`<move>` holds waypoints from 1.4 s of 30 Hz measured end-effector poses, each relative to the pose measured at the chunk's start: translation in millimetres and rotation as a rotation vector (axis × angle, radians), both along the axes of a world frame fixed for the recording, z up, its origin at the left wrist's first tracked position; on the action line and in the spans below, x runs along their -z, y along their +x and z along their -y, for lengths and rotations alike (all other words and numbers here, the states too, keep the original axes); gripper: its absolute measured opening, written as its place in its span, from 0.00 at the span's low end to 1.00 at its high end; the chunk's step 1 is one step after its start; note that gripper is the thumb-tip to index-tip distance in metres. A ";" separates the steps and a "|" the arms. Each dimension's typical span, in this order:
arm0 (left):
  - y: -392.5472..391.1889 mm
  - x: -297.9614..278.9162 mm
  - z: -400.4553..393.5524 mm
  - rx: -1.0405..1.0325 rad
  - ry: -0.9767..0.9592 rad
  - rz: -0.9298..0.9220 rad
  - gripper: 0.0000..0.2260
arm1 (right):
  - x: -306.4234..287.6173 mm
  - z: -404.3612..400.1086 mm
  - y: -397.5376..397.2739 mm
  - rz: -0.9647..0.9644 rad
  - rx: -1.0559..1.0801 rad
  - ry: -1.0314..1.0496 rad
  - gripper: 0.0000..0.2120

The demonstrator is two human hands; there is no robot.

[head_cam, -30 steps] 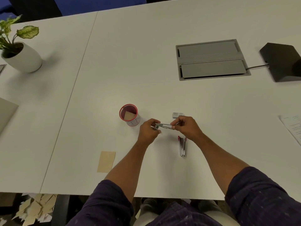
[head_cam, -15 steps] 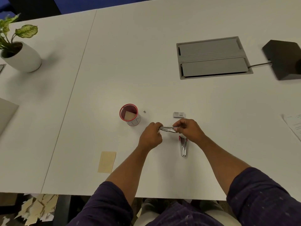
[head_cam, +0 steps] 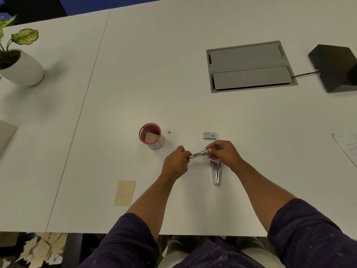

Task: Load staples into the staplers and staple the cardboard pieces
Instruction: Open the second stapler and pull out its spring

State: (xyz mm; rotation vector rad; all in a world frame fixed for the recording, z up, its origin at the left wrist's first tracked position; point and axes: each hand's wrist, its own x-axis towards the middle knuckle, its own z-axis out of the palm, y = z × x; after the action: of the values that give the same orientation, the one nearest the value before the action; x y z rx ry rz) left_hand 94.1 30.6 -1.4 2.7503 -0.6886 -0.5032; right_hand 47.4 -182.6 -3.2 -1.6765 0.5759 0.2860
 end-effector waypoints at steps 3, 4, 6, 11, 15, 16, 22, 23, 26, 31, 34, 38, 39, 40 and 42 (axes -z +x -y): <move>3.1 2.6 2.2 0.006 0.008 -0.002 0.11 | 1.2 1.9 -1.0 -0.017 0.009 0.000 0.06; 3.6 3.5 3.4 0.004 0.010 -0.002 0.11 | 1.3 2.1 -1.3 -0.021 0.011 -0.004 0.07; 4.3 4.3 5.9 -0.002 0.015 0.001 0.10 | 1.2 2.2 -2.1 -0.029 0.003 -0.036 0.09; 5.2 6.6 11.1 0.001 0.061 0.076 0.05 | 3.4 4.6 -6.4 -0.019 -0.078 -0.208 0.11; 3.7 11.9 18.2 0.001 0.076 0.098 0.06 | 10.1 6.1 -10.2 -0.026 -0.113 -0.317 0.10; 3.4 13.3 20.1 0.007 0.072 0.094 0.07 | 11.9 6.6 -10.9 -0.027 -0.119 -0.341 0.10; 1.8 19.0 31.5 0.038 0.077 0.098 0.10 | 19.1 12.1 -12.5 -0.056 -0.130 -0.430 0.09; 1.0 19.7 33.5 0.041 0.081 0.103 0.10 | 19.6 13.0 -12.7 -0.061 -0.134 -0.444 0.09; -1.3 21.6 38.2 0.035 0.091 0.122 0.10 | 19.5 14.1 -13.2 -0.076 -0.144 -0.497 0.09; -2.9 22.8 44.9 0.012 0.053 0.082 0.13 | 18.0 9.3 -13.7 -0.108 -0.249 -0.670 0.10; -5.3 22.3 45.9 -0.031 0.000 0.030 0.15 | 18.6 5.5 -15.2 -0.121 -0.286 -0.765 0.09; -7.1 20.7 45.1 -0.063 -0.047 -0.006 0.15 | 15.8 2.9 -11.5 -0.166 -0.240 -0.762 0.11; -7.0 19.8 44.6 -0.072 -0.061 -0.015 0.14 | 14.1 2.3 -9.1 -0.181 -0.202 -0.737 0.13; -7.2 18.4 43.8 -0.084 -0.077 -0.021 0.13 | 11.6 1.7 -6.1 -0.193 -0.152 -0.705 0.15; -8.6 16.5 40.9 -0.094 -0.101 -0.007 0.14 | 7.2 0.8 -0.2 -0.190 -0.070 -0.665 0.17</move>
State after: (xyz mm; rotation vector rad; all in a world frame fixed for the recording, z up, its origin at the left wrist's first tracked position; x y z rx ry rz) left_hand 85.5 -10.3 -17.9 2.6701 -0.5640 -0.4444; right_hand 47.2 -183.4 -10.3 -2.3297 0.8135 0.3280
